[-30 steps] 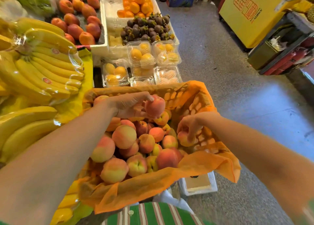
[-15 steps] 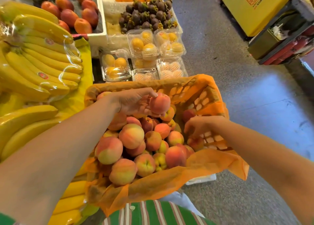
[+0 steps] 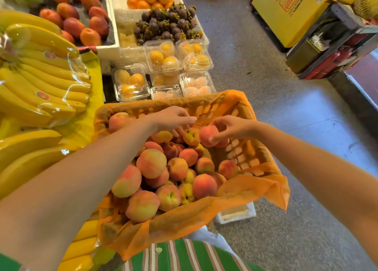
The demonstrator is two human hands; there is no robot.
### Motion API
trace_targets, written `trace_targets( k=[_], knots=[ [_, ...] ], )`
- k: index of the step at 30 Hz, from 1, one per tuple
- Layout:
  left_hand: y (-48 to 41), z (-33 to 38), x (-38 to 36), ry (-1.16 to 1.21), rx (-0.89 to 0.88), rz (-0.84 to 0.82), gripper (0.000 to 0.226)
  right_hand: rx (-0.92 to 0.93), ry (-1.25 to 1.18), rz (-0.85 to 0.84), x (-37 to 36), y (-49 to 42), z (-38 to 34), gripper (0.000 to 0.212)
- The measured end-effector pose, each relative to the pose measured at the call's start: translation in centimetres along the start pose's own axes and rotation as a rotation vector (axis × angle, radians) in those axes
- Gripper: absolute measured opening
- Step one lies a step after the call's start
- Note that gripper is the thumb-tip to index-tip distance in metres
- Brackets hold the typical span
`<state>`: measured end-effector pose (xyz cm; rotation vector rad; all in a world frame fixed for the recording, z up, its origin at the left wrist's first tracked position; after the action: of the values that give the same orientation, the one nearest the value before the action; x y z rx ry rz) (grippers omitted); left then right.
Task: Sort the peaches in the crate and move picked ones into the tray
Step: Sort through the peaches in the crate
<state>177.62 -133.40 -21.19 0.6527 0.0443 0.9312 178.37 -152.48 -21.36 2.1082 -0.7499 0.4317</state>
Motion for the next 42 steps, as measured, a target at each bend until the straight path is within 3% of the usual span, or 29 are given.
trace_targets(
  k=[2,4,10,15,19,23,26,29,32,35,38,40,42],
  knots=[
    [-0.3,-0.1,0.4,-0.175,-0.035,0.057,0.029,-0.090,0.451,-0.113,-0.5,-0.5,1.5,0.058],
    [-0.4,-0.1,0.4,-0.273,-0.061,0.057,0.025,-0.142,0.707,-0.222,-1.7,-1.1,2.7,0.060],
    [-0.4,-1.0,0.7,-0.322,-0.127,0.114,0.029,-0.137,0.988,-0.207,-3.9,-2.1,4.4,0.042],
    [0.3,-1.8,1.9,-0.170,-0.124,0.151,0.033,-0.099,1.001,-0.160,-4.4,-2.2,4.3,0.043],
    [1.2,-1.7,2.7,-0.288,-0.176,0.197,0.028,-0.111,0.897,-0.100,-3.7,-2.8,4.4,0.043],
    [2.5,-2.3,3.3,-0.421,-0.184,0.179,0.017,-0.029,0.489,0.023,-2.5,-3.1,1.1,0.034],
    [4.1,-2.1,3.3,-0.463,-0.157,0.095,0.015,0.055,0.145,-0.152,-3.7,-2.3,-2.7,0.028],
    [5.8,-2.2,2.0,-0.588,-0.025,-0.113,0.032,-0.004,0.198,-0.449,-6.4,-1.1,-4.3,0.031],
    [7.1,-2.1,0.5,-0.855,0.104,-0.221,0.058,-0.128,0.297,-0.614,-8.9,0.0,-3.8,0.046],
    [7.6,-1.8,-0.8,-1.063,0.173,-0.238,0.072,-0.178,0.428,-0.604,-10.1,1.1,-3.2,0.070],
    [7.7,-1.6,-1.5,-1.161,0.151,-0.203,0.069,-0.116,0.470,-0.557,-10.4,1.7,-3.0,0.066],
    [7.8,-1.6,-1.4,-1.122,0.117,-0.169,0.064,-0.086,0.386,-0.527,-9.8,2.2,-2.6,0.058],
    [7.7,-1.7,-1.1,-0.908,0.070,-0.135,0.060,-0.045,0.249,-0.480,-8.6,2.6,-2.1,0.053]
  ],
)
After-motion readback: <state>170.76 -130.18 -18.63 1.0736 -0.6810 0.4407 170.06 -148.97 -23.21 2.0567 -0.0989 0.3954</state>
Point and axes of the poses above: each hand's wrist, its own y-axis away from the middle knuckle, its own x-axis out of the back of the hand, z = x × y, the point moved 5 cm from there along -y, towards the middle knuckle, and after that the axes turned 2 degrees about x, right-handed, at the moved point
